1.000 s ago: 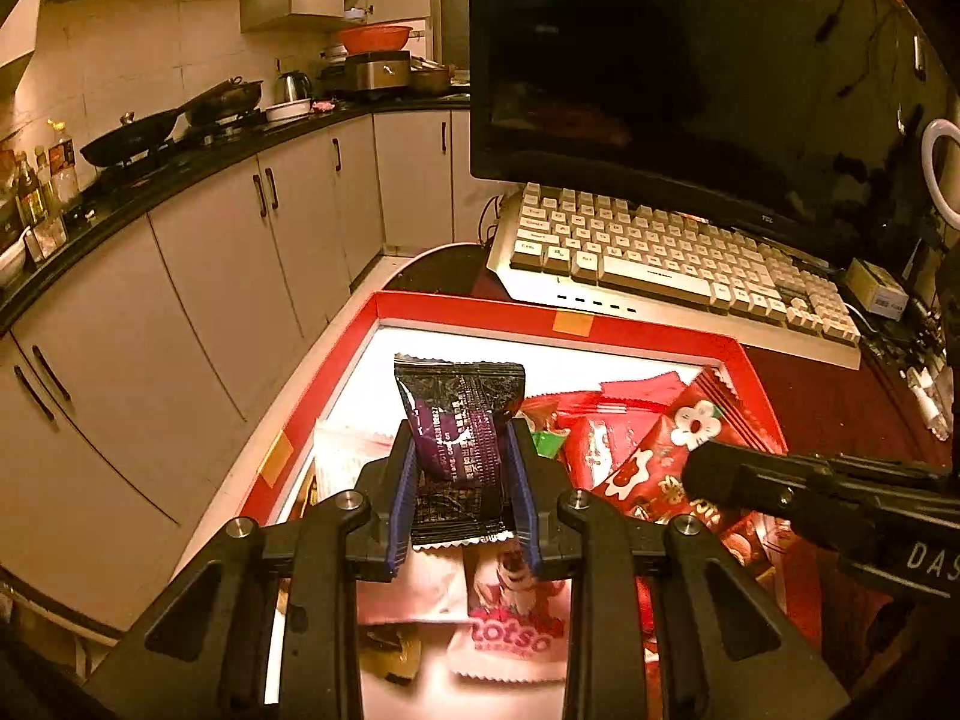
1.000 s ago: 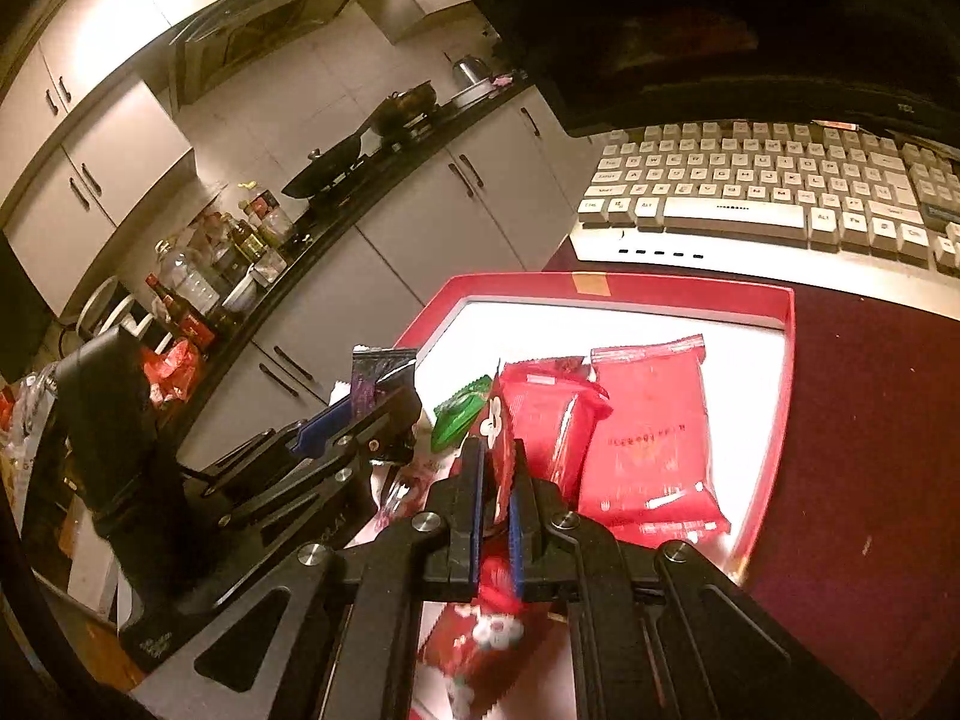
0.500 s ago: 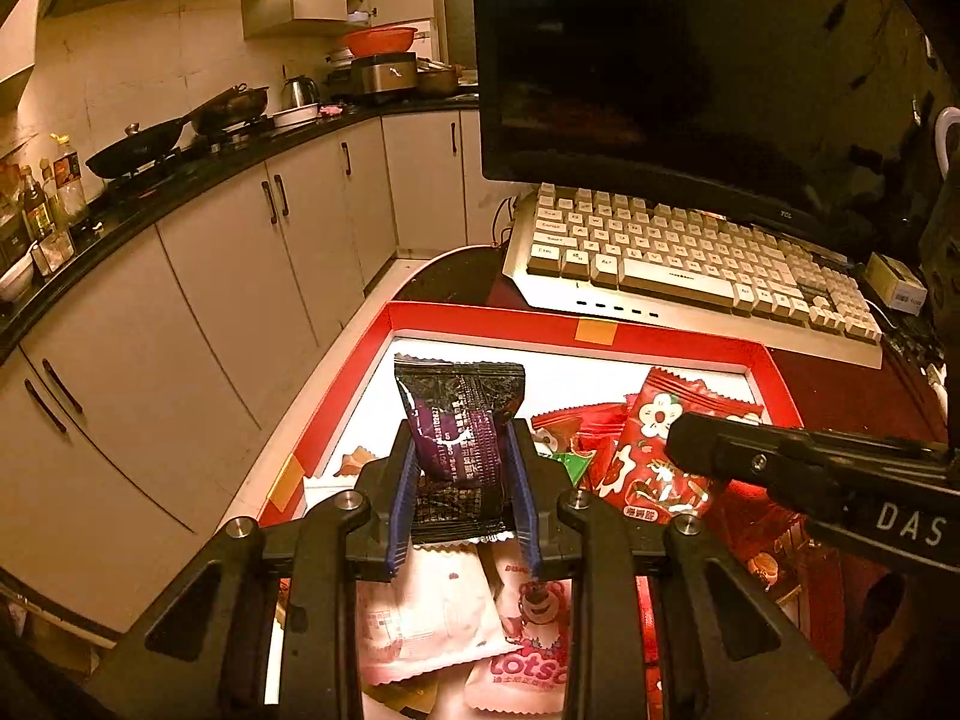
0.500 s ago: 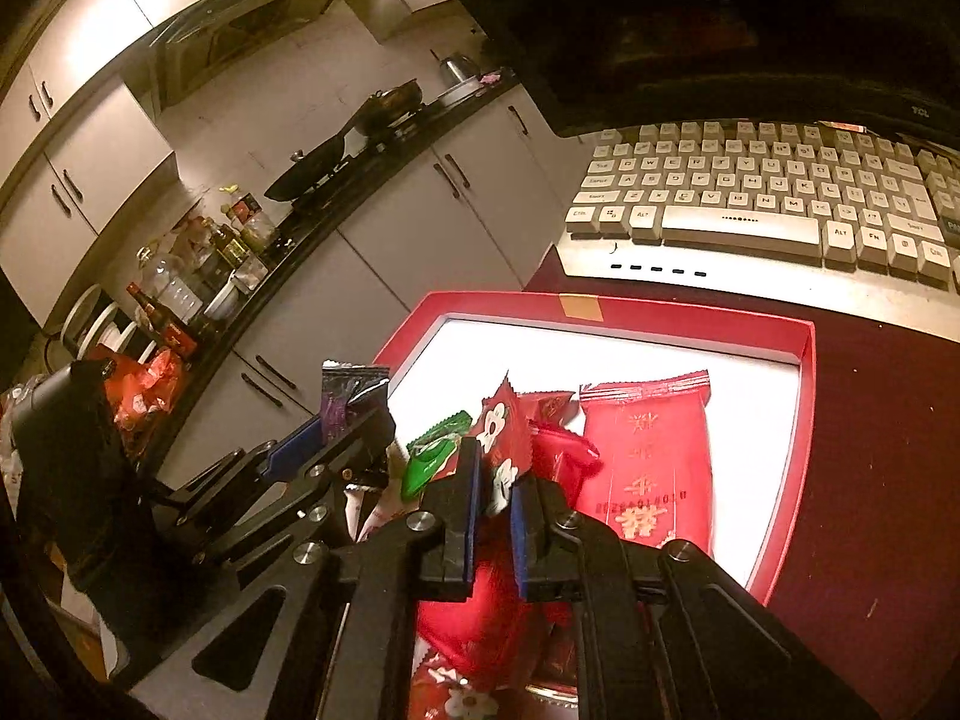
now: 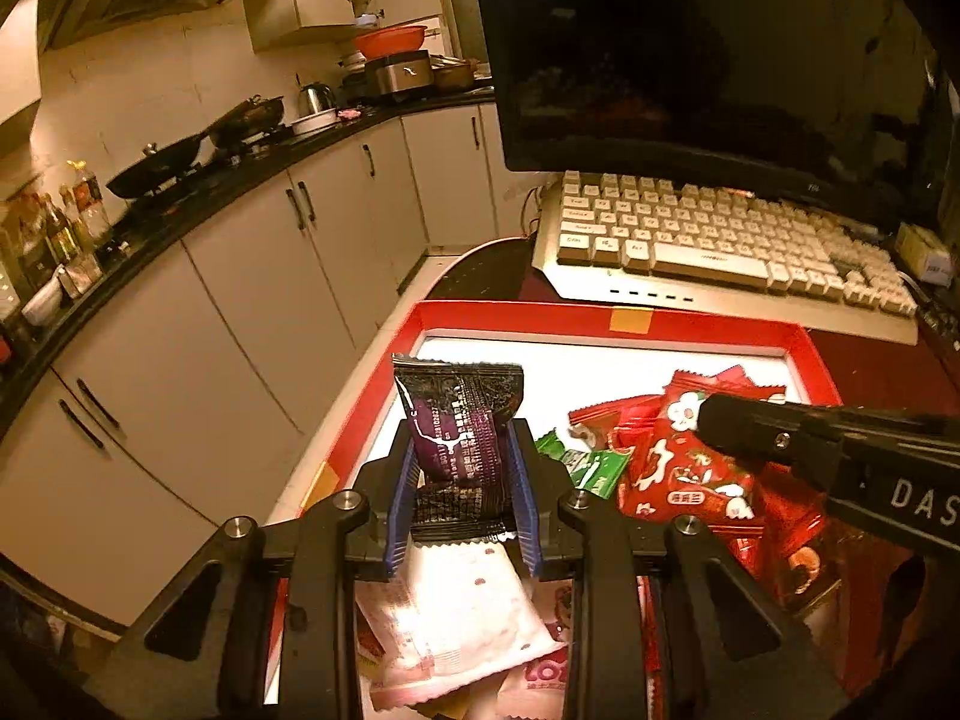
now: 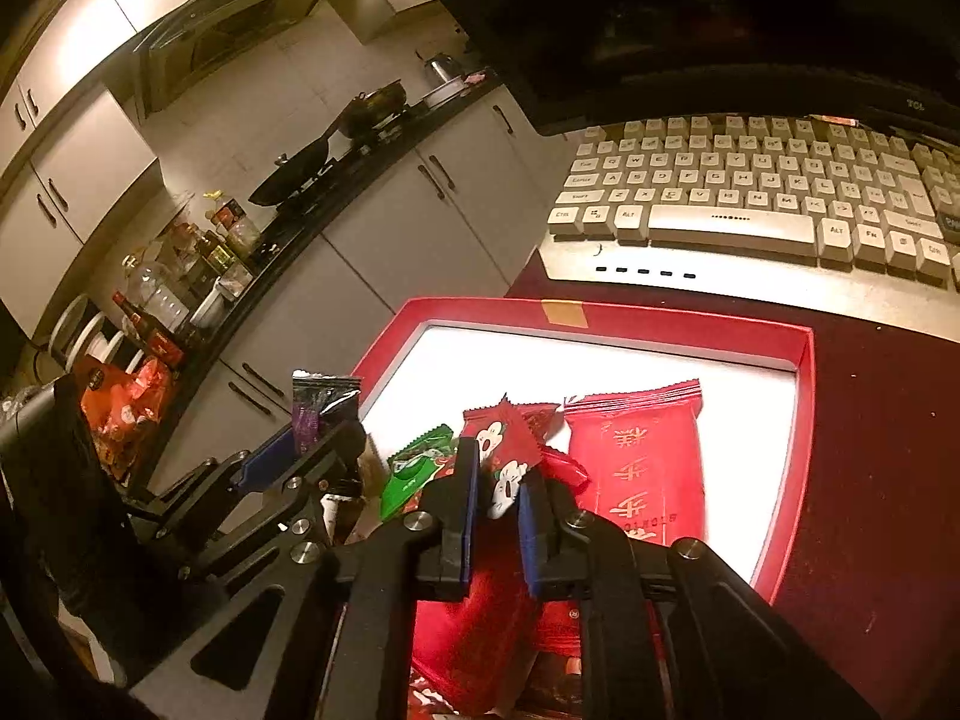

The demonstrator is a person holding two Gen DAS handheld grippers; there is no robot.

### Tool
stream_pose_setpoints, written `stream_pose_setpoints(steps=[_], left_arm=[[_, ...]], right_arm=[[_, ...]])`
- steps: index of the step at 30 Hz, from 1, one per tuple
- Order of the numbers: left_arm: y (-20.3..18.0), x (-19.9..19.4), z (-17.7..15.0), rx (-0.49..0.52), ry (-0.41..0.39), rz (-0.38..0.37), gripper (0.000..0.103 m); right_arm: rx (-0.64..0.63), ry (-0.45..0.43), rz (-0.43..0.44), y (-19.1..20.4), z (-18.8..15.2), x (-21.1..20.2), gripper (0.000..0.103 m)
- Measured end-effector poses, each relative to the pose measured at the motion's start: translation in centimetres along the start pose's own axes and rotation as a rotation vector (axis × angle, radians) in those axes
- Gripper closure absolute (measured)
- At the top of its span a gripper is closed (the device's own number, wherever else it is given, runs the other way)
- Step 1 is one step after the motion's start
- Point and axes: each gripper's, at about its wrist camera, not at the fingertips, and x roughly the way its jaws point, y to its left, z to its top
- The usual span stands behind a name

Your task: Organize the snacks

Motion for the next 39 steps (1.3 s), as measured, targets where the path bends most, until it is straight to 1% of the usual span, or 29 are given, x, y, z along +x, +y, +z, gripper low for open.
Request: stream_pose_setpoints(steps=[1,2,3,4,5,6,8,9,13,16,19,24,27,29,31,32,33,36,39], left_arm=[[-0.1,0.0,-0.1,0.006,0.000,0.010,0.076],[-0.1,0.0,-0.1,0.010,0.001,0.019,0.072],[-0.1,0.0,-0.2,0.012,0.005,0.033,0.061],[-0.1,-0.1,-0.3,0.014,0.007,0.050,0.054],[-0.1,-0.2,-0.4,0.015,0.003,0.060,0.045],[-0.1,-0.4,-0.5,0.016,-0.001,0.066,0.044],[-0.1,-0.7,-0.7,0.020,-0.001,0.076,0.044],[-0.1,-1.0,-0.8,0.023,0.000,0.081,0.043],[-0.3,-2.0,-1.5,0.036,-0.002,0.105,0.040],[-0.5,-3.0,-2.0,0.045,-0.010,0.103,0.040],[-0.5,-4.7,-2.6,0.049,-0.037,0.113,0.040],[-0.4,-7.0,-3.4,0.042,-0.070,0.121,0.038],[-0.6,-8.5,-3.7,0.054,-0.094,0.126,0.037],[-0.9,-9.6,-3.9,0.062,-0.116,0.137,0.037],[-1.0,-10.7,-4.1,0.071,-0.143,0.162,0.033],[-1.1,-11.3,-4.2,0.073,-0.162,0.173,0.025],[-1.0,-11.9,-4.3,0.072,-0.178,0.176,0.021],[-0.6,-13.5,-4.5,0.059,-0.213,0.167,0.021],[-0.2,-14.3,-4.6,0.046,-0.227,0.169,0.020]], right_arm=[[-0.002,-0.001,-0.004,0.0,-0.1,-0.1,0.090],[-0.005,-0.002,-0.008,0.1,-0.2,-0.1,0.088],[-0.007,-0.002,-0.010,0.1,-0.3,-0.2,0.086],[-0.013,-0.003,-0.017,0.2,-0.4,-0.4,0.082],[-0.022,-0.006,-0.029,0.3,-0.6,-0.5,0.076],[-0.032,-0.010,-0.044,0.5,-0.7,-0.8,0.071],[-0.049,-0.019,-0.079,0.8,-1.0,-1.2,0.046],[-0.056,-0.028,-0.093,1.0,-1.2,-1.4,0.044],[-0.068,-0.045,-0.119,1.6,-2.0,-2.7,0.044],[-0.072,-0.065,-0.129,2.0,-2.7,-4.0,0.044],[-0.073,-0.085,-0.126,2.5,-3.5,-5.6,0.044],[-0.124,-0.133,-0.149,4.2,-5.3,-8.4,0.043],[-0.145,-0.160,-0.157,5.2,-6.1,-9.9,0.043],[-0.158,-0.186,-0.165,5.8,-6.7,-11.2,0.041],[-0.166,-0.210,-0.172,6.3,-7.3,-12.4,0.039],[-0.169,-0.221,-0.175,6.6,-7.5,-12.9,0.039],[-0.172,-0.234,-0.179,6.8,-7.9,-13.7,0.038],[-0.182,-0.259,-0.186,7.4,-8.6,-15.3,0.038],[-0.209,-0.286,-0.199,8.2,-9.4,-16.7,0.033]])
